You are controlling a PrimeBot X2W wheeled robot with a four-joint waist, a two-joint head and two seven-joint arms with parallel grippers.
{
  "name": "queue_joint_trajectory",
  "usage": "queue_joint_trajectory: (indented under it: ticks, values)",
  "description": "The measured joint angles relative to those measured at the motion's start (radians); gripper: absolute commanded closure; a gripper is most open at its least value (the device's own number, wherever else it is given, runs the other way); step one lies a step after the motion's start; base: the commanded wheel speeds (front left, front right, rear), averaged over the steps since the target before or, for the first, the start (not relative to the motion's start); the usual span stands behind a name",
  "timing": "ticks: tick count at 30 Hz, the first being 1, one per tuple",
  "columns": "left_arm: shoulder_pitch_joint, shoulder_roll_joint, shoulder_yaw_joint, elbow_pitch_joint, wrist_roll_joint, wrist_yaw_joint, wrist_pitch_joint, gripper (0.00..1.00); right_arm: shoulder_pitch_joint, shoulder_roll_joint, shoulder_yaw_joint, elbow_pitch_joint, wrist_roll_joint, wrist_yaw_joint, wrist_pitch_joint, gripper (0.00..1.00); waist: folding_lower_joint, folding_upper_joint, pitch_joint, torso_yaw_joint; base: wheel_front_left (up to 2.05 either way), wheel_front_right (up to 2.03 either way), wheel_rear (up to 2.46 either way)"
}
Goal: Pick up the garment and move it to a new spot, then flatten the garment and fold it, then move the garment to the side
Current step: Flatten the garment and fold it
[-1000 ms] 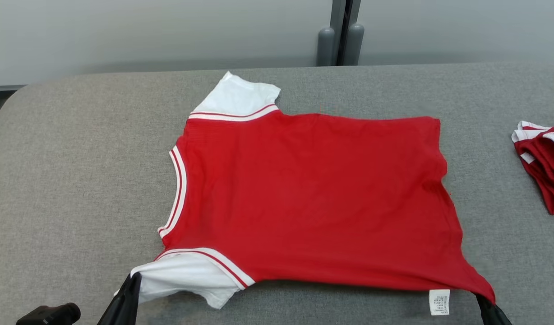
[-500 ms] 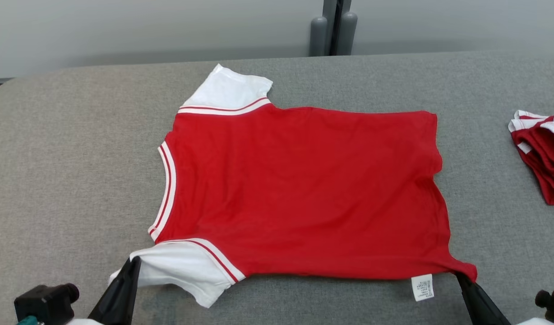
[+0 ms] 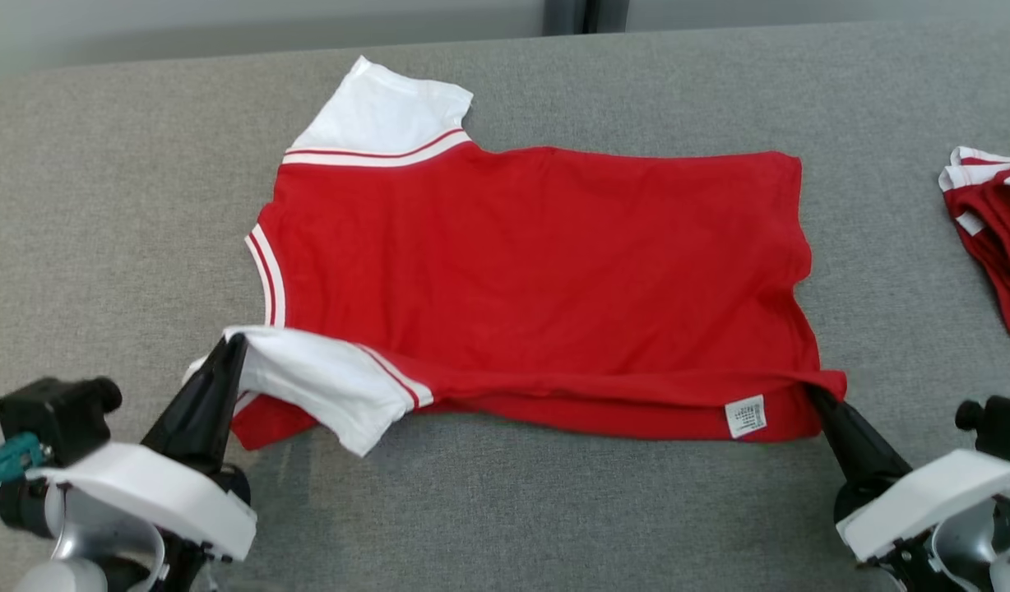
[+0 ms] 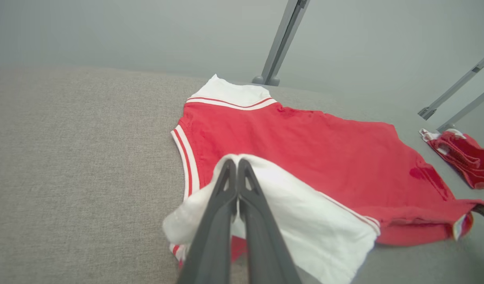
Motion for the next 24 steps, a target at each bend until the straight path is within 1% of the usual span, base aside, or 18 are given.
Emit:
queue_joint_trajectory:
  ticks: [4, 9, 10, 11, 12, 13, 14, 15, 16, 20, 22, 24]
  values:
    - [-0.056, -0.020, -0.001, 0.069, -0.027, -0.030, -0.004, 1.00, -0.054, -0.010, 0.017, 0.031, 0.001, 0.000, 0.010, 1.00, 0.0000, 0.0000, 0.023, 0.001, 0.00, 0.00, 0.00]
    - [-0.116, -0.034, -0.018, 0.170, -0.041, -0.078, -0.012, 1.00, -0.094, -0.016, 0.034, 0.063, 0.002, 0.000, -0.012, 1.00, -0.0001, 0.0000, 0.051, 0.006, 0.00, 0.00, 0.00]
    - [-0.128, -0.041, -0.019, 0.191, -0.043, -0.089, -0.020, 0.91, -0.101, -0.017, 0.038, 0.066, 0.005, 0.000, -0.022, 1.00, 0.0000, 0.0000, 0.057, 0.007, 0.00, 0.00, 0.00]
    - [-0.141, -0.050, -0.021, 0.211, -0.044, -0.099, -0.028, 0.60, -0.108, -0.019, 0.044, 0.068, 0.009, 0.000, -0.036, 1.00, 0.0000, 0.0000, 0.063, 0.008, 0.00, 0.00, 0.00]
    - [-0.152, -0.056, -0.026, 0.230, -0.044, -0.111, -0.037, 0.11, -0.114, -0.022, 0.050, 0.067, 0.011, 0.000, -0.054, 0.87, 0.0000, 0.0000, 0.068, 0.009, 0.00, 0.00, 0.00]
    - [-0.164, -0.061, -0.029, 0.253, -0.043, -0.123, -0.052, 0.00, -0.119, -0.025, 0.057, 0.068, 0.016, 0.000, -0.068, 0.51, 0.0000, 0.0000, 0.073, 0.009, 0.00, 0.00, 0.00]
    - [-0.173, -0.066, -0.029, 0.271, -0.039, -0.129, -0.073, 0.00, -0.121, -0.030, 0.067, 0.067, 0.017, 0.000, -0.088, 0.04, 0.0000, 0.0000, 0.077, 0.010, 0.00, 0.00, 0.00]
    - [-0.184, -0.070, -0.028, 0.289, -0.032, -0.134, -0.091, 0.00, -0.124, -0.036, 0.076, 0.066, 0.017, 0.000, -0.109, 0.00, 0.0000, 0.0000, 0.080, 0.010, 0.00, 0.00, 0.00]
    - [-0.191, -0.078, -0.024, 0.303, -0.026, -0.140, -0.119, 0.00, -0.128, -0.041, 0.087, 0.062, 0.017, 0.000, -0.137, 0.00, 0.0000, 0.0000, 0.082, 0.009, 0.00, 0.00, 0.00]
    - [-0.212, -0.115, -0.012, 0.347, 0.012, -0.142, -0.234, 0.00, -0.131, -0.050, 0.108, 0.053, -0.005, 0.000, -0.264, 0.00, 0.0000, 0.0000, 0.083, 0.003, 0.00, 0.00, 0.00]
    - [-0.223, -0.131, -0.008, 0.364, 0.040, -0.139, -0.300, 0.00, -0.132, -0.054, 0.117, 0.049, -0.032, 0.000, -0.334, 0.00, 0.0000, 0.0000, 0.080, 0.000, 0.00, 0.00, 0.00]
    - [-0.229, -0.147, 0.002, 0.376, 0.072, -0.122, -0.360, 0.00, -0.135, -0.060, 0.117, 0.049, -0.079, 0.000, -0.402, 0.00, 0.0000, 0.0000, 0.076, -0.002, 0.00, 0.00, 0.00]
